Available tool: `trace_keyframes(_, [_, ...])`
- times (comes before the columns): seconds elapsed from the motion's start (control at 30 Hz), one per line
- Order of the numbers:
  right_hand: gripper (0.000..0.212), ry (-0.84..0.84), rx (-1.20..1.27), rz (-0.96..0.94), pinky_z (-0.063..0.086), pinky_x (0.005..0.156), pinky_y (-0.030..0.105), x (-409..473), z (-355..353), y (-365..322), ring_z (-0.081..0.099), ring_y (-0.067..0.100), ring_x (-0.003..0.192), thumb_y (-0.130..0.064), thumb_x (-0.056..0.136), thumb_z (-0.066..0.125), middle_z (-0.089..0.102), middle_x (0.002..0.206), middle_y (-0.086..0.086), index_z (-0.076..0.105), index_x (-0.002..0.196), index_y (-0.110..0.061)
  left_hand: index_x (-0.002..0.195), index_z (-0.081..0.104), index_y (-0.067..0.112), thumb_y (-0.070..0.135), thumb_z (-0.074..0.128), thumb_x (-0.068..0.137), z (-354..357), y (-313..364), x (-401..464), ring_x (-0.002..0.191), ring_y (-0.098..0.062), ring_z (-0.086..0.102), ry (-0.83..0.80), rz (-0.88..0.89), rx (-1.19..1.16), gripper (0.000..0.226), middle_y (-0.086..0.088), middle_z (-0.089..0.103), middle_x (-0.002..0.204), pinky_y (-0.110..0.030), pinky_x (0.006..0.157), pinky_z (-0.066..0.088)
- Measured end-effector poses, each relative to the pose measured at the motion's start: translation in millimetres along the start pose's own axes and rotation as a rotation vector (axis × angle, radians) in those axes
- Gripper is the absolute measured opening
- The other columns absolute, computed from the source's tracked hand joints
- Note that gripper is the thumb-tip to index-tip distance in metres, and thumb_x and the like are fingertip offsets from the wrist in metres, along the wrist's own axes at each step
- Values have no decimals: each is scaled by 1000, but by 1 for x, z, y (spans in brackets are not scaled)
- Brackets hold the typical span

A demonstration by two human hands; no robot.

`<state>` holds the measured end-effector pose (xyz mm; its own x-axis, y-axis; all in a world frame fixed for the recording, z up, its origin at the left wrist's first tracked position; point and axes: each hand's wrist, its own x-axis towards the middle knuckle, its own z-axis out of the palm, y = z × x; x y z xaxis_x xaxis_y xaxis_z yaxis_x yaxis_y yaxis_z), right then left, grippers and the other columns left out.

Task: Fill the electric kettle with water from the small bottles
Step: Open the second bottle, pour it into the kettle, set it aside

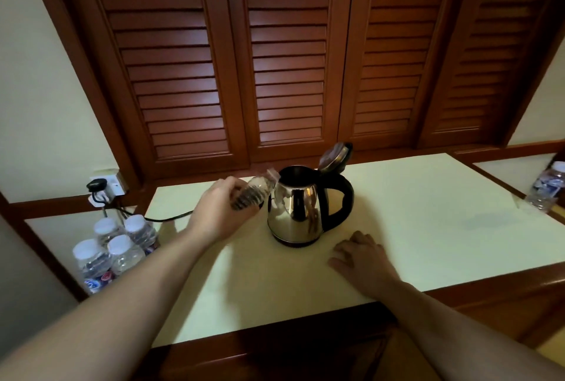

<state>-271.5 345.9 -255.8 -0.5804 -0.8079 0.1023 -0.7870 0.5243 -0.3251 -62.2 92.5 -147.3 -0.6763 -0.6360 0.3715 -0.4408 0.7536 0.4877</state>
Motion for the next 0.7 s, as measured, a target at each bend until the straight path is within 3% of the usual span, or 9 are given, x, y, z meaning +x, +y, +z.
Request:
trace_keyframes(0.1, [40, 33, 188, 6, 42, 85, 21, -5, -3, -4, 55, 5, 97, -50, 95, 64, 49, 102, -16, 68, 122, -21, 120, 65, 30, 42, 84, 80, 9, 1, -22, 89, -9, 60, -20, 60, -93, 46, 10, 62, 104, -20, 75, 44])
trace_keyframes(0.2, [31, 126, 357, 5, 39, 74, 8, -7, -20, -17, 56, -1, 85, -38, 97, 67, 52, 96, -16, 70, 122, -20, 128, 62, 31, 45, 82, 81, 25, -1, -35, 96, -8, 59, -113, 124, -93, 53, 10, 60, 114, -19, 78, 43])
trace_keyframes(0.4, [26, 179, 556, -58, 45, 77, 8, -11, -65, -37, 60, 1, 93, -37, 97, 67, 64, 105, -12, 69, 122, -32, 133, 61, 31, 44, 85, 81, 51, 19, -46, 96, 0, 55, -227, 221, -137, 59, 13, 54, 113, -20, 83, 44])
trace_keyframes(0.5, [29, 155, 555, -79, 47, 78, 10, -16, -74, -33, 62, 0, 95, -39, 97, 67, 64, 108, -14, 68, 124, -30, 136, 60, 31, 44, 84, 82, 59, 31, -47, 106, -6, 55, -264, 254, -124, 60, 10, 56, 121, -19, 88, 43])
trace_keyframes(0.63, [32, 120, 539, -99, 53, 84, 21, -23, -78, -19, 64, 1, 98, -44, 96, 66, 67, 110, -16, 69, 125, -29, 138, 59, 34, 45, 83, 83, 65, 45, -50, 107, 0, 49, -283, 316, -108, 61, 15, 54, 123, -1, 85, 32])
trace_keyframes(0.7, [29, 112, 554, -121, 52, 83, 18, -26, -83, -10, 65, 0, 98, -41, 96, 68, 68, 110, -17, 72, 123, -30, 138, 60, 34, 43, 84, 83, 65, 52, -50, 107, 5, 49, -292, 338, -120, 60, 19, 53, 122, 2, 87, 31])
